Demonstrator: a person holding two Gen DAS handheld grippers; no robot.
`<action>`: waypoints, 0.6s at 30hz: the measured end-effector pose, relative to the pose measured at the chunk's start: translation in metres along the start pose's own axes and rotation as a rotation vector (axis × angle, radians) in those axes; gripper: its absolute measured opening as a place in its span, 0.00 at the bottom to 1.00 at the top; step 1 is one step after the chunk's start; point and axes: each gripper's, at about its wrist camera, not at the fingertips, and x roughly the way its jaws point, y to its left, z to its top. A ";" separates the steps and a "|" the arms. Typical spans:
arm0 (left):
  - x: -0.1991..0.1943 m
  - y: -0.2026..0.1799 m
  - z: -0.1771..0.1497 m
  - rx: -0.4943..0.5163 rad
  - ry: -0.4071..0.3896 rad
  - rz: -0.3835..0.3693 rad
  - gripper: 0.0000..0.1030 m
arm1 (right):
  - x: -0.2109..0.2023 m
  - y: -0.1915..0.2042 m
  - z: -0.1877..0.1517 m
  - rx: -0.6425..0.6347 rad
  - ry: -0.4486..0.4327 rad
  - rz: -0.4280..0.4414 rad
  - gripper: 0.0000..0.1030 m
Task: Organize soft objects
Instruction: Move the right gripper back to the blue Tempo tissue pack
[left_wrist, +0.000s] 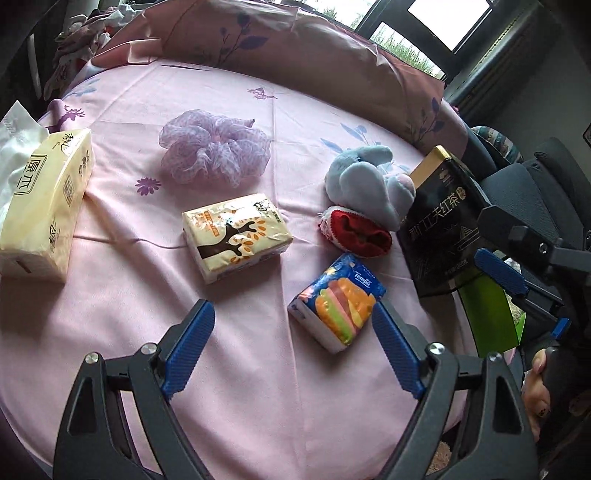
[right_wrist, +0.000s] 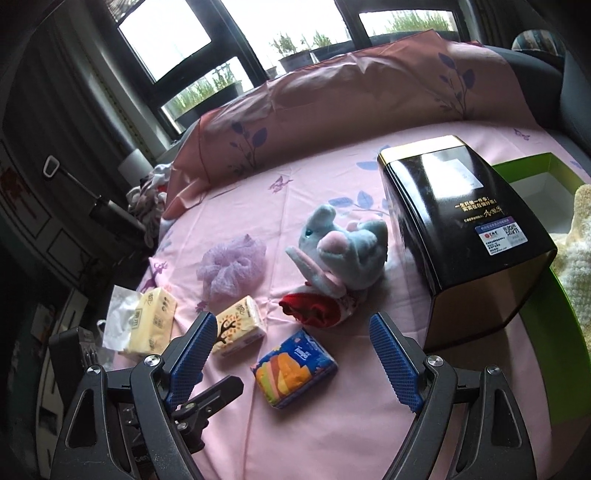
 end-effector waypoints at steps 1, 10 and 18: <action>0.002 0.001 0.000 0.002 0.005 0.012 0.83 | 0.002 -0.002 -0.003 0.004 0.010 -0.001 0.83; 0.010 0.004 -0.003 -0.016 0.049 -0.003 0.83 | 0.026 -0.007 -0.014 0.019 0.091 -0.019 0.83; 0.015 0.002 -0.008 0.001 0.085 -0.007 0.74 | 0.036 -0.006 -0.016 0.036 0.137 0.102 0.83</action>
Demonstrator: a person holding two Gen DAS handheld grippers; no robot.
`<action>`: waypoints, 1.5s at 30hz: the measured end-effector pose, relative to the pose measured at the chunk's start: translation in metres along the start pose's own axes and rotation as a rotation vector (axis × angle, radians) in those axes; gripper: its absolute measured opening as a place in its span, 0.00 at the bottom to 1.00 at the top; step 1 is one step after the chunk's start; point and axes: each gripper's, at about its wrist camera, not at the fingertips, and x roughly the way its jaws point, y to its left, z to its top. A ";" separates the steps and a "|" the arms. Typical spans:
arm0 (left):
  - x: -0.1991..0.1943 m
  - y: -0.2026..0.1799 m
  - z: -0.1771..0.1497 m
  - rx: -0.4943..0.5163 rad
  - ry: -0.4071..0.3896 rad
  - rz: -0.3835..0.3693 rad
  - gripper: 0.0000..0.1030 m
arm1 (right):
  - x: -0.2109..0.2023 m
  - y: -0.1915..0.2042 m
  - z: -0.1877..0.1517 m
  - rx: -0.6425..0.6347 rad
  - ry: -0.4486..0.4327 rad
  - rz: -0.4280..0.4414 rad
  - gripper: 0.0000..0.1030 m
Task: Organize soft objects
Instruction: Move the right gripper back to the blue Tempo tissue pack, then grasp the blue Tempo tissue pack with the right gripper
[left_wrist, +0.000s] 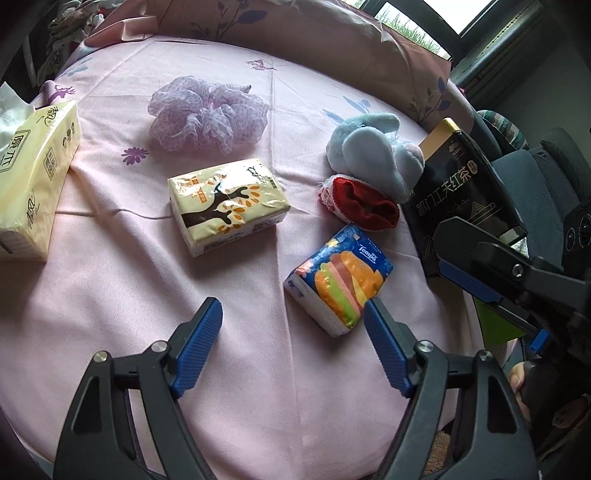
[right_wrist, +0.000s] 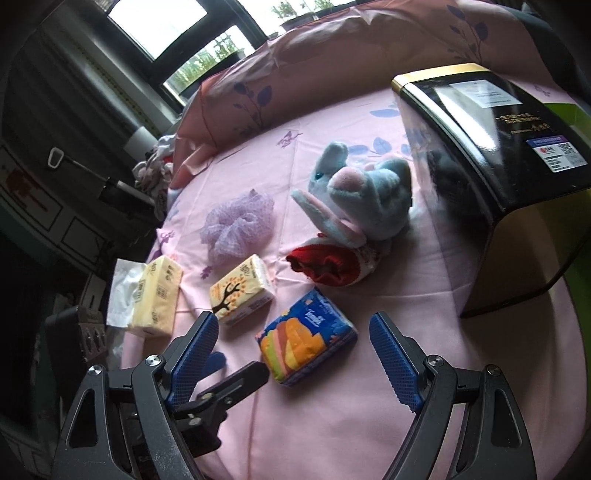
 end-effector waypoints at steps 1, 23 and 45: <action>0.001 -0.001 0.000 0.004 0.003 -0.005 0.73 | 0.002 0.002 -0.001 -0.005 0.006 -0.005 0.83; 0.008 -0.002 -0.002 -0.035 0.024 -0.012 0.52 | 0.062 0.003 0.010 -0.034 0.143 -0.072 0.68; 0.005 0.007 0.000 -0.067 0.017 -0.015 0.51 | 0.069 0.006 -0.004 -0.028 0.199 -0.052 0.62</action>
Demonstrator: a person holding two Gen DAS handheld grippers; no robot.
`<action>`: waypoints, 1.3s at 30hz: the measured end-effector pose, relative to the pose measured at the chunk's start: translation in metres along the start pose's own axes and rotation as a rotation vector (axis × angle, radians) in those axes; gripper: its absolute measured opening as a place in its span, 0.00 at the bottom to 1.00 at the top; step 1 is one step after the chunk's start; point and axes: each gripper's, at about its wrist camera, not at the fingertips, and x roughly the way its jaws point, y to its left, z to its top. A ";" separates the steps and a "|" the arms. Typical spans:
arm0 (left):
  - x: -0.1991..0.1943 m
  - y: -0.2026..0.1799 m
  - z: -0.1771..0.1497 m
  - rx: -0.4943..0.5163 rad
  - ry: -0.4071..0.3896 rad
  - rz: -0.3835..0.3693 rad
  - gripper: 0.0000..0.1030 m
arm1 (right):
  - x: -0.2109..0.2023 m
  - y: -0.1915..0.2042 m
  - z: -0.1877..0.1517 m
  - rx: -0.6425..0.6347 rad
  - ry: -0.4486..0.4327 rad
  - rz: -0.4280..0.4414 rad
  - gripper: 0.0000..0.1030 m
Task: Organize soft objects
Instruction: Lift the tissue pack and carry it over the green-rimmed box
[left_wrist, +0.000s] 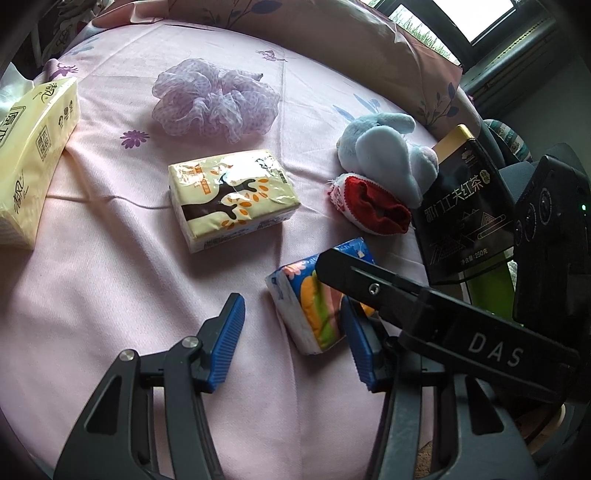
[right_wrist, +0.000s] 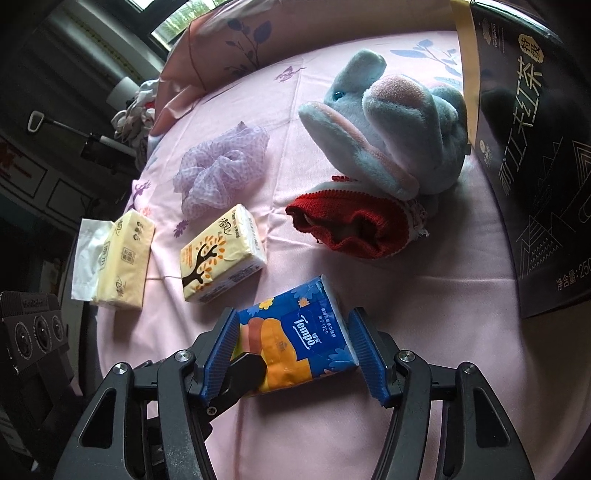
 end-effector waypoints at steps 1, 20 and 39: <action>0.001 -0.001 0.000 0.002 0.001 0.001 0.51 | 0.001 0.000 0.000 -0.001 0.004 -0.002 0.62; -0.021 -0.026 -0.002 0.116 -0.150 -0.101 0.38 | -0.034 0.016 -0.003 -0.056 -0.158 -0.022 0.62; -0.079 -0.047 -0.015 0.219 -0.515 -0.221 0.38 | -0.109 0.059 -0.017 -0.222 -0.463 -0.055 0.62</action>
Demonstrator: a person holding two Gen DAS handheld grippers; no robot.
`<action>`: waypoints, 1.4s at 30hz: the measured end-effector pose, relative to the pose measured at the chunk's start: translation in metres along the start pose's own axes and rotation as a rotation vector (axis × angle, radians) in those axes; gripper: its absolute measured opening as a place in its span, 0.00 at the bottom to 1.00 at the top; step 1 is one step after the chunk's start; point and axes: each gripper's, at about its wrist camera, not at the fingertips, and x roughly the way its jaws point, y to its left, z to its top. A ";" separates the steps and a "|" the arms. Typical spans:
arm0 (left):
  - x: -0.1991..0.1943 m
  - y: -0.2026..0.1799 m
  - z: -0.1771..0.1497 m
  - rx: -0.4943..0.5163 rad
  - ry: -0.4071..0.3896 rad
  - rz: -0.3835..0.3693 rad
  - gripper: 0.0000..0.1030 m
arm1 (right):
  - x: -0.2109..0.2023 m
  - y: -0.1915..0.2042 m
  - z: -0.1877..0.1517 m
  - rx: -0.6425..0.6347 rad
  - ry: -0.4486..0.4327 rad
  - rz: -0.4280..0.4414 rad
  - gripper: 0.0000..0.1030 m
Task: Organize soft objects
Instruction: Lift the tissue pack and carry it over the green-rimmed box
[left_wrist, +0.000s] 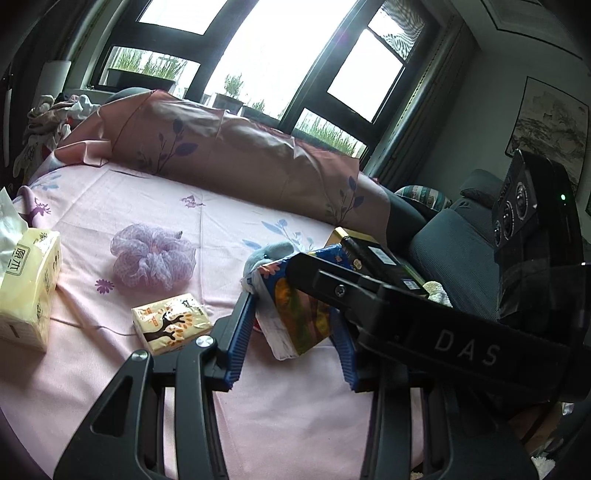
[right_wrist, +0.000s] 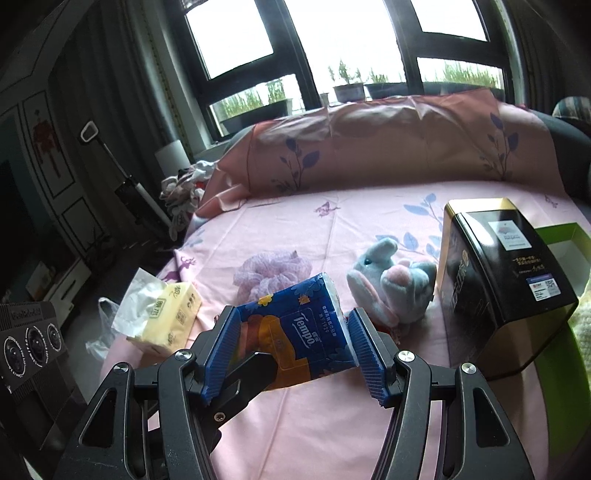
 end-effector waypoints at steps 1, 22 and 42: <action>-0.002 -0.001 0.001 0.006 -0.014 -0.004 0.38 | -0.003 0.000 0.001 -0.006 -0.012 -0.001 0.62; -0.007 -0.058 0.018 0.192 -0.136 -0.036 0.39 | -0.058 -0.024 0.016 0.011 -0.198 0.020 0.62; 0.051 -0.146 0.014 0.389 -0.030 -0.156 0.39 | -0.111 -0.118 0.002 0.274 -0.316 -0.060 0.62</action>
